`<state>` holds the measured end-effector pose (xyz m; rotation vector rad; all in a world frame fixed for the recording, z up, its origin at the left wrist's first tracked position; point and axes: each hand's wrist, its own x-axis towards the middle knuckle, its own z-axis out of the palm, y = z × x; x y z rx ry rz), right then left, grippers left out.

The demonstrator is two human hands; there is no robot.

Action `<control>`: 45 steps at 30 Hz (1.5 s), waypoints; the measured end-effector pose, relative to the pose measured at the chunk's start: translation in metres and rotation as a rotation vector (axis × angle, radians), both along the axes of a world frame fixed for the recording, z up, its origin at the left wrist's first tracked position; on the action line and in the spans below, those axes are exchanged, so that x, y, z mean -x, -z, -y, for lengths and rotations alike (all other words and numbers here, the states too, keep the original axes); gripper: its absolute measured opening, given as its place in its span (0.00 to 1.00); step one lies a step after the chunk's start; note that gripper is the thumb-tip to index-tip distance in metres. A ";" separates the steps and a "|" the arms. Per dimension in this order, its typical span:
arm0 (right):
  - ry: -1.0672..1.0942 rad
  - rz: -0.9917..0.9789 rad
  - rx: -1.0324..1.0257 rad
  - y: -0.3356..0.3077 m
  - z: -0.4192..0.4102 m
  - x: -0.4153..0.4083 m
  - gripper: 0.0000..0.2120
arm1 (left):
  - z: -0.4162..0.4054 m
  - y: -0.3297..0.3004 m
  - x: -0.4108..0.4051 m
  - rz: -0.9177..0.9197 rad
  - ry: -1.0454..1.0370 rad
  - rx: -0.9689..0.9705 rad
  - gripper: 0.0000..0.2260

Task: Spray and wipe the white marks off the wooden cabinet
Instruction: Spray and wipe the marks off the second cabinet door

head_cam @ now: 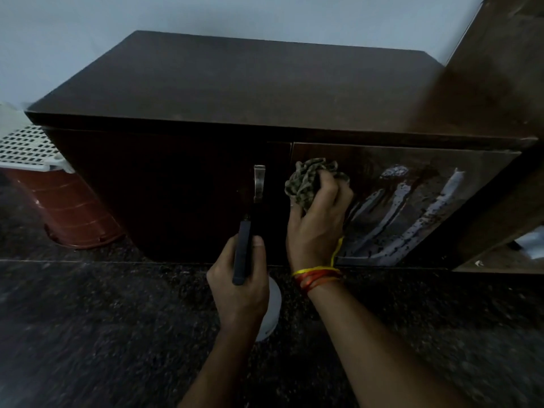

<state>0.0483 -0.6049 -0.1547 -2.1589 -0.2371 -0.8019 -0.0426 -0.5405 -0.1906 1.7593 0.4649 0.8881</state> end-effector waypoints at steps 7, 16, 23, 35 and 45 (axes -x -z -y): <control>-0.018 0.112 0.192 -0.022 0.003 0.005 0.23 | 0.005 -0.007 -0.002 0.017 0.011 0.015 0.10; 0.004 0.245 0.132 -0.030 0.039 -0.013 0.22 | 0.011 -0.011 -0.008 0.031 0.011 0.019 0.07; -0.008 0.243 0.181 -0.031 0.054 -0.019 0.17 | 0.022 -0.013 -0.011 0.036 0.047 0.028 0.07; 0.049 0.248 0.075 -0.037 0.064 -0.024 0.14 | 0.031 -0.011 -0.016 0.021 0.057 0.019 0.06; 0.019 0.015 0.156 0.010 0.070 -0.013 0.16 | 0.034 -0.004 -0.018 0.015 0.069 0.018 0.05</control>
